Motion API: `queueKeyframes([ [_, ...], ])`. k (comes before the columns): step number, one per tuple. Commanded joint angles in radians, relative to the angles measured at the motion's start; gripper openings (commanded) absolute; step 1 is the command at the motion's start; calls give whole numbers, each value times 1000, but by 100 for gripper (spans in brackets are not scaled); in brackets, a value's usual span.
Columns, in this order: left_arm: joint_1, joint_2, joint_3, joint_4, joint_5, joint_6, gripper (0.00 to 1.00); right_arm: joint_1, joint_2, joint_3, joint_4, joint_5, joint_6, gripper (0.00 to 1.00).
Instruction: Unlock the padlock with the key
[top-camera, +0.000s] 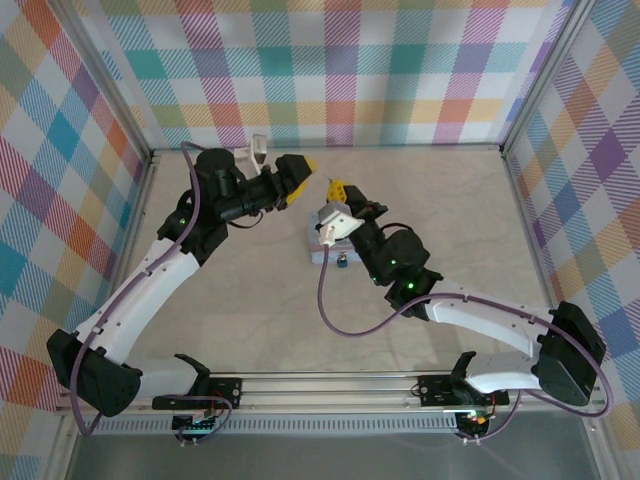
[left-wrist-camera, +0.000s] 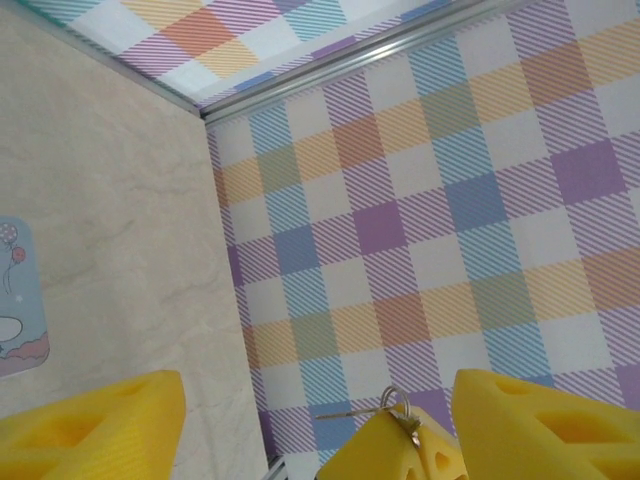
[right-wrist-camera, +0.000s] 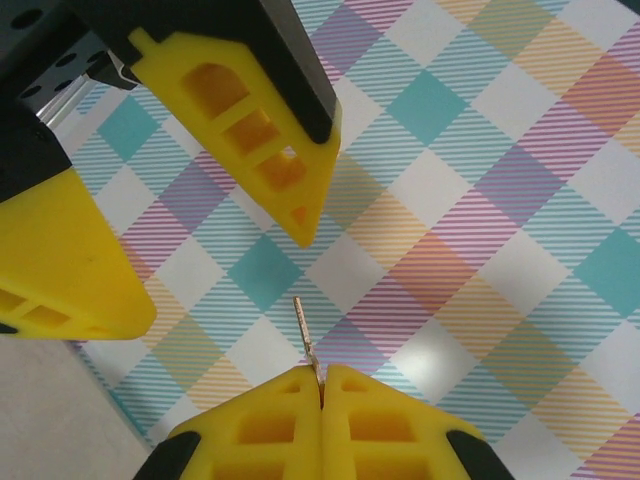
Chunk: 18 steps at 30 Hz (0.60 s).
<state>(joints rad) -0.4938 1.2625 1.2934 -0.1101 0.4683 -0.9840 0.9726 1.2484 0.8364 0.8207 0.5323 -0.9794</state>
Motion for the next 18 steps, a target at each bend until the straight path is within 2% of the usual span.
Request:
queueKeyframes([
  [1,-4,-28,17,-32,-19,-34,70,2,-24,39,-29,-18,65,0],
  [8,-30,7,51,-40,-5,-44,67,3,1,52,-37,-22,80,0],
  [18,-64,51,96,-48,-2,-35,54,3,17,53,-57,-17,92,0],
])
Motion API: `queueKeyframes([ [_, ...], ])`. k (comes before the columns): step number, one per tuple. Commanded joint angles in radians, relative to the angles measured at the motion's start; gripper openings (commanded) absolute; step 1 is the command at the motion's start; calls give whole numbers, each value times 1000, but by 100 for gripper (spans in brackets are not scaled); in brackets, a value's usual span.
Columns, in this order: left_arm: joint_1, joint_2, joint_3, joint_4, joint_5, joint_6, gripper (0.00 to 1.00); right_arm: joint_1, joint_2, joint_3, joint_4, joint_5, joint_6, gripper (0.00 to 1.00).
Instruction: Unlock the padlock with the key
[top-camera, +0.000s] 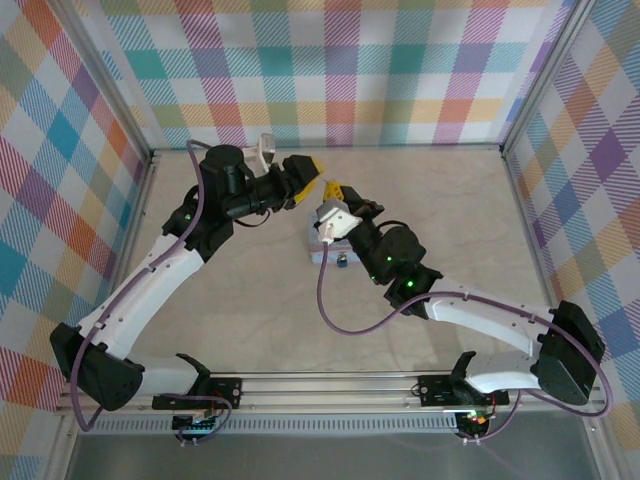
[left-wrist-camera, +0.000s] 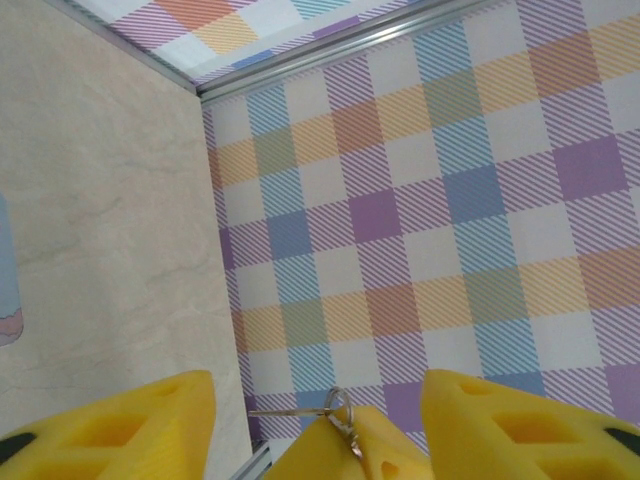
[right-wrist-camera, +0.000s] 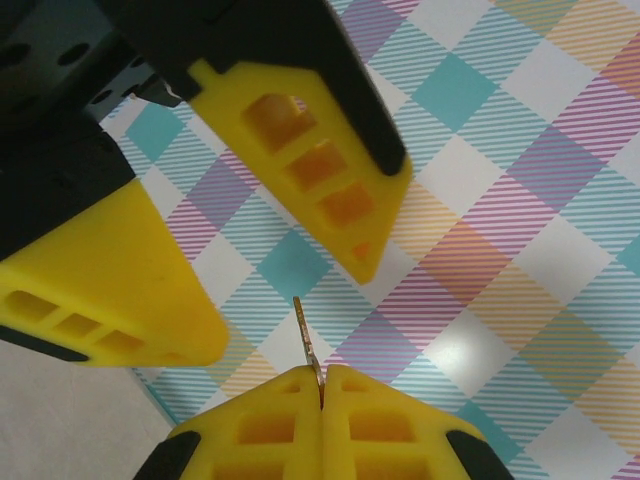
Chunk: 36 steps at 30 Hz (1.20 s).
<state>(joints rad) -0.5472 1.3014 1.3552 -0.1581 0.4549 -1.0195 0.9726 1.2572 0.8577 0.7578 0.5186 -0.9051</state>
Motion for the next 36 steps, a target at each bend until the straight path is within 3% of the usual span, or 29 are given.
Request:
queueKeyframes([
  [1,-13,14,34,0,11,1,52,3,8,32,5,-1,17,0],
  [8,-22,25,42,-3,7,4,33,2,5,26,3,0,20,0],
  [15,-28,41,53,6,11,2,1,4,4,22,6,-1,17,0],
  [18,-28,40,56,0,4,14,0,3,2,23,-2,2,23,1],
  [19,-28,37,57,-7,-3,25,0,4,-1,27,-19,5,35,6],
  [21,-28,32,59,-32,-22,54,0,3,-15,37,-82,11,83,27],
  [22,-27,32,61,-49,-29,68,0,-2,-25,44,-118,14,117,32],
  [28,-11,46,70,-111,-88,159,0,-44,-108,12,-347,38,334,47],
  [31,-8,54,61,-111,-108,219,0,-69,-184,-9,-509,7,501,56],
  [36,-8,61,25,-134,-140,311,0,-169,-304,7,-784,-181,871,57],
])
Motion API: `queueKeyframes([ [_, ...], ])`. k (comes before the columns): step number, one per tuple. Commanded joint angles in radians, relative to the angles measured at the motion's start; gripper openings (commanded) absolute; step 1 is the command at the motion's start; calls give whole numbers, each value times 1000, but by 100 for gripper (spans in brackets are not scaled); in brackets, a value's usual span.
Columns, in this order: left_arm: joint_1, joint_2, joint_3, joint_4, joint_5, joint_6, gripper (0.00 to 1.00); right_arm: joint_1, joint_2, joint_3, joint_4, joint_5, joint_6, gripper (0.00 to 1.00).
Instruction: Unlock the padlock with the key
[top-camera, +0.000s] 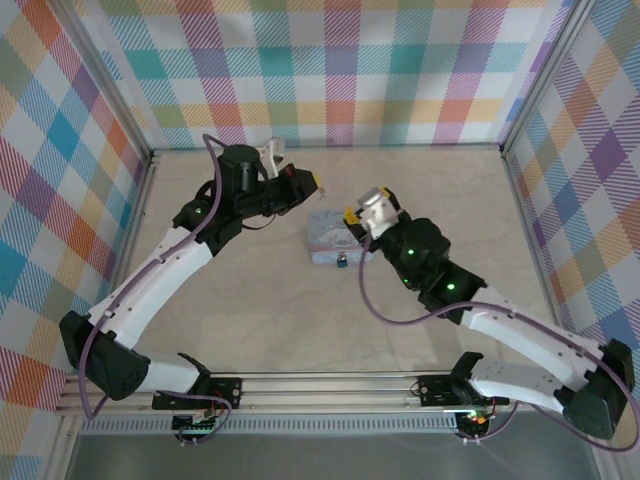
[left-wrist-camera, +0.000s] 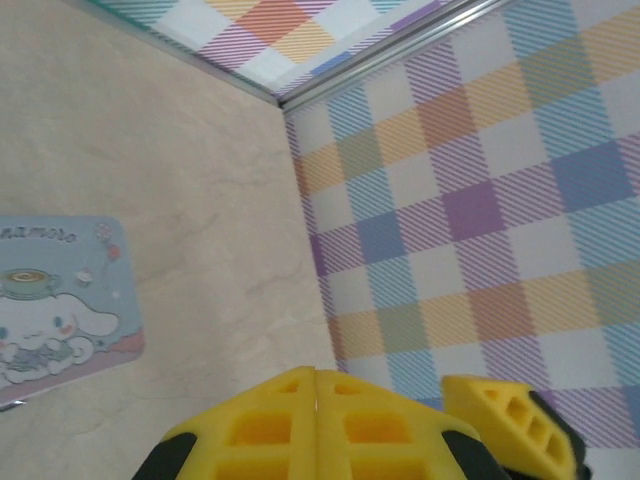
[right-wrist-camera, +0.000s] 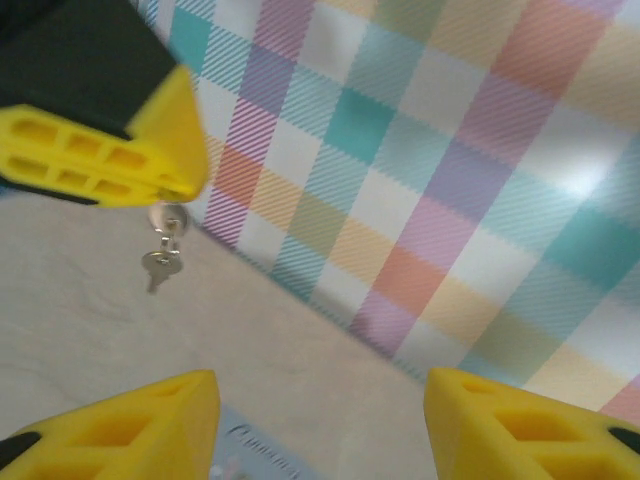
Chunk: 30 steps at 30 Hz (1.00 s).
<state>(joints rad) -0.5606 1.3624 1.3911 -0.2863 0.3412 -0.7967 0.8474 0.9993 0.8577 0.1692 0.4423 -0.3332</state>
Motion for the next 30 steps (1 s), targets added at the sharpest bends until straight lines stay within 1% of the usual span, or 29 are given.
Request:
queueKeyframes([
  [1,5,0,-32,29,-16,99,0,-70,-55,21,-249,-154,368,57],
  [3,5,-3,-66,85,6,107,0,-125,-69,32,-308,-294,486,58],
  [5,1,-5,-99,137,22,116,0,-185,-75,30,-310,-456,586,59],
  [6,-2,-8,-115,154,20,117,0,-220,-77,25,-292,-557,635,59],
  [8,-8,-13,-144,197,29,125,0,-290,-73,-3,-200,-742,756,59],
  [10,-16,-19,-180,254,47,115,0,-362,-45,-47,-38,-922,922,59],
  [12,-26,-27,-204,303,58,100,0,-393,1,-76,118,-1029,1079,59],
  [13,-33,-32,-213,323,63,96,0,-396,27,-85,178,-1063,1136,60],
  [16,-57,-42,-230,364,62,88,0,-396,89,-113,349,-1097,1264,59],
  [18,-72,-49,-239,399,65,78,0,-396,122,-125,427,-1103,1317,58],
  [19,-81,-52,-245,417,67,69,0,-397,140,-131,476,-1109,1348,57],
  [21,-93,-56,-248,451,74,49,0,-396,168,-146,596,-1124,1403,50],
  [23,-106,-61,-248,475,83,40,0,-397,179,-157,679,-1122,1446,48],
  [25,-120,-68,-244,473,82,48,0,-396,181,-162,716,-1107,1470,47],
  [30,-133,-71,-242,466,81,52,0,-396,170,-163,729,-1093,1473,48],
])
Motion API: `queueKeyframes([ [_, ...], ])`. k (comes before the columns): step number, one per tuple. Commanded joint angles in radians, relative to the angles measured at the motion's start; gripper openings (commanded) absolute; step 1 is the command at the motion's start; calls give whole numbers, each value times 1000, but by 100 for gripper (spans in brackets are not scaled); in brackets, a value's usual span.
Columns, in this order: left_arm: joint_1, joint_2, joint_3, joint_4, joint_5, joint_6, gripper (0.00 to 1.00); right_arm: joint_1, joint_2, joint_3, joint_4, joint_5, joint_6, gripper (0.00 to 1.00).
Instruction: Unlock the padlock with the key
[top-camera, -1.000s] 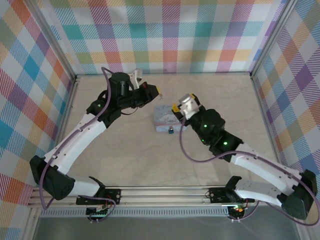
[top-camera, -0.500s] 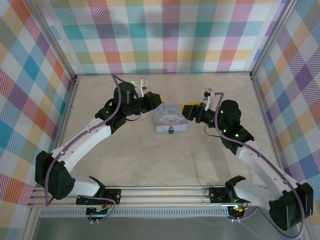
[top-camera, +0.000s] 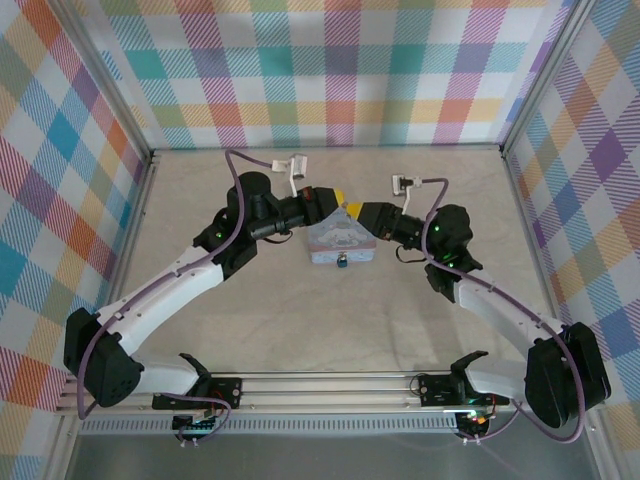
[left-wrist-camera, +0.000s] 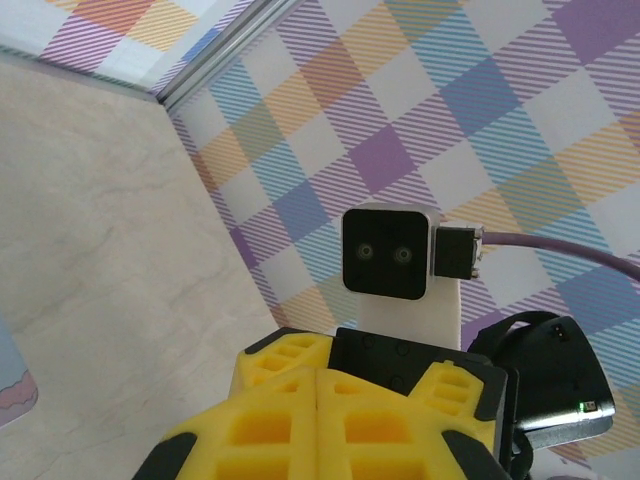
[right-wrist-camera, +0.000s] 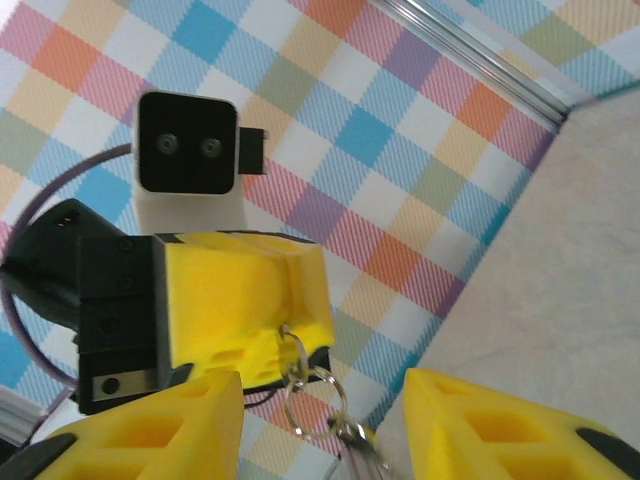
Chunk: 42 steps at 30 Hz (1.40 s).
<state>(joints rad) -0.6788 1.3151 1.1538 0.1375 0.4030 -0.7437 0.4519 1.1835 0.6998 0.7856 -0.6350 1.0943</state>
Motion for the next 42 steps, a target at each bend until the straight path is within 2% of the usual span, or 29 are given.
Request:
queueKeyframes([
  [1,-16,-24,-3,41,18,-3,0,-1,-13,-4,123,-21,51,47],
  [4,-21,-19,-8,54,16,-10,0,-2,-10,1,122,-22,58,45],
  [8,-30,-13,-8,67,14,-19,0,-1,0,1,152,-31,78,36],
  [16,-34,-20,-14,76,-16,-20,0,-1,-2,-14,169,-34,95,27],
  [28,-37,-11,-20,106,-16,-35,0,8,20,-1,155,-54,93,25],
  [36,-38,-22,-28,114,-18,-36,0,10,17,-10,161,-33,83,0],
  [42,-39,-37,-38,108,-17,-28,0,9,-2,-11,135,-20,51,0],
])
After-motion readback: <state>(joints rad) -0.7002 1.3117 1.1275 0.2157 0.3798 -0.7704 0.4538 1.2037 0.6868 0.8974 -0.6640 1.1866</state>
